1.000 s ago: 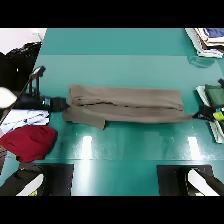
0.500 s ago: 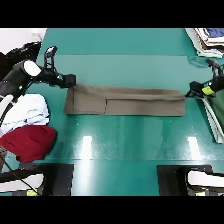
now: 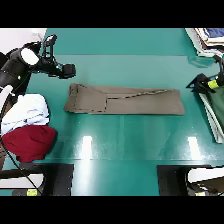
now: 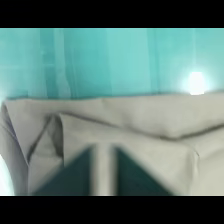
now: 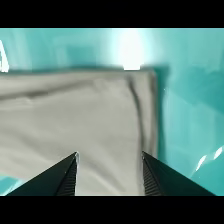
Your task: Fold the shirts.
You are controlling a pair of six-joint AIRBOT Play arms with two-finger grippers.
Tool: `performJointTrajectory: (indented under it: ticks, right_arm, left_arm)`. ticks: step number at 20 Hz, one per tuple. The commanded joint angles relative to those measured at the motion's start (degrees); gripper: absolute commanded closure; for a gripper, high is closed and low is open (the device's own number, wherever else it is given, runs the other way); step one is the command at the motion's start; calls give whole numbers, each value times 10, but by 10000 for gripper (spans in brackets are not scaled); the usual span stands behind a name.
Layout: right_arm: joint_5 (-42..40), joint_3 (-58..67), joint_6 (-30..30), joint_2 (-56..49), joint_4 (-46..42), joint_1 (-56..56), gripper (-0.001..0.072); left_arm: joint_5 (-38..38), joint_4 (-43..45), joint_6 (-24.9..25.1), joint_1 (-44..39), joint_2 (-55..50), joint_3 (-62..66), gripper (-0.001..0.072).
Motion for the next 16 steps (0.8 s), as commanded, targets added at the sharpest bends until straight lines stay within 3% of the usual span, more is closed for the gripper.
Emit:
performJointTrajectory:
  ticks: [1,3,7,13,14,16]
  right_arm:
    - [20,-47,-44,-6,14,-48,255]
    - [-5,-90,-64,-6,16,-69,221]
    - [-7,-132,-105,-42,64,-72,221]
    - [-11,-130,-113,-101,134,-20,245]
    - [-18,-130,-117,-102,134,-11,328]
    - [-32,-130,-124,-94,134,1,621]
  left_arm:
    - [-46,-9,0,0,-1,15,683]
    - [-48,-30,-1,-2,-1,15,683]
    - [-38,-32,0,-25,-6,12,683]
    - [-30,-33,-1,-70,-23,8,683]
    - [-29,-33,-1,-82,-29,8,683]
    - [-11,-35,-1,-112,-46,10,683]
